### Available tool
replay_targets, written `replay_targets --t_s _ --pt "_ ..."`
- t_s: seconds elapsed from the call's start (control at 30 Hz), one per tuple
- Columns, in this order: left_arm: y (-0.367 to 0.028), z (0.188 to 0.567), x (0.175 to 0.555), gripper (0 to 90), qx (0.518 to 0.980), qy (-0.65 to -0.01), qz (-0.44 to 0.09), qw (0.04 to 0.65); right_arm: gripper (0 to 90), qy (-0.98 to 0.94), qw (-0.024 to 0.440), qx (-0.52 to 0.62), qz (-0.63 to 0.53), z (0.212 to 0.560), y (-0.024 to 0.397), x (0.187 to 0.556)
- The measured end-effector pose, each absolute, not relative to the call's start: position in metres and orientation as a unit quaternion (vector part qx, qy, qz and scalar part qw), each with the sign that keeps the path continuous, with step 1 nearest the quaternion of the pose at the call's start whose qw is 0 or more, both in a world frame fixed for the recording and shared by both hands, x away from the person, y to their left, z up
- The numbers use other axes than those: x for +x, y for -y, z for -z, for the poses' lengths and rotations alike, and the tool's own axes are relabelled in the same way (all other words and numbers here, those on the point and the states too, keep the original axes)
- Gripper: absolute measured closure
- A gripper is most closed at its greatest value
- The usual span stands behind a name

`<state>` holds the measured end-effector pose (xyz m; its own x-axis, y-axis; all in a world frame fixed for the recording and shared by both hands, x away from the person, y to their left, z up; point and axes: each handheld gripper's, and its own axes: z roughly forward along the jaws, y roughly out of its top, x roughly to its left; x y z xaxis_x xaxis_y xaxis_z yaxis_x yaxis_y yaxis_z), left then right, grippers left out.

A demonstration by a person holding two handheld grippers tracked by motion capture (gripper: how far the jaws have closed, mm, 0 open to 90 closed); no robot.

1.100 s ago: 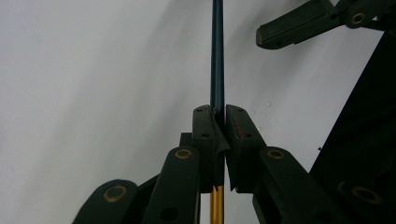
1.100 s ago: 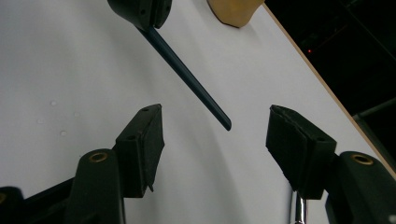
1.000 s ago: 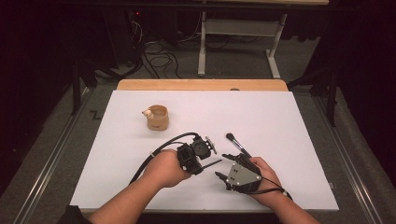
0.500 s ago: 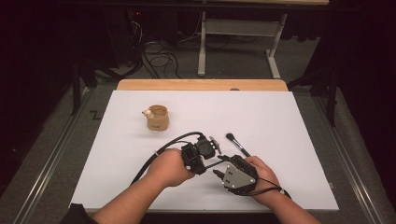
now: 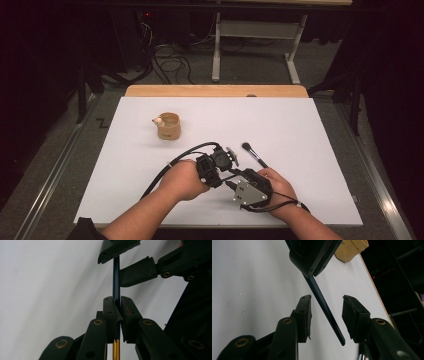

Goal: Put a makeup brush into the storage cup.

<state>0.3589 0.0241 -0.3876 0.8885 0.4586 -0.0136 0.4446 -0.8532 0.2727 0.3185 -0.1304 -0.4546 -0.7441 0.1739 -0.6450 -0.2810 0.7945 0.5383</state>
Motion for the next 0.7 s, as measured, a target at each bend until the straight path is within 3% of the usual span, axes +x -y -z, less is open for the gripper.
replay_targets --t_s 0.7 --pt "-0.0249 0.3858 0.3585 83.0 0.963 -0.232 -0.019 0.138 71.0 -0.879 0.357 -0.065 -0.310 0.4522 0.1282 0.3198"
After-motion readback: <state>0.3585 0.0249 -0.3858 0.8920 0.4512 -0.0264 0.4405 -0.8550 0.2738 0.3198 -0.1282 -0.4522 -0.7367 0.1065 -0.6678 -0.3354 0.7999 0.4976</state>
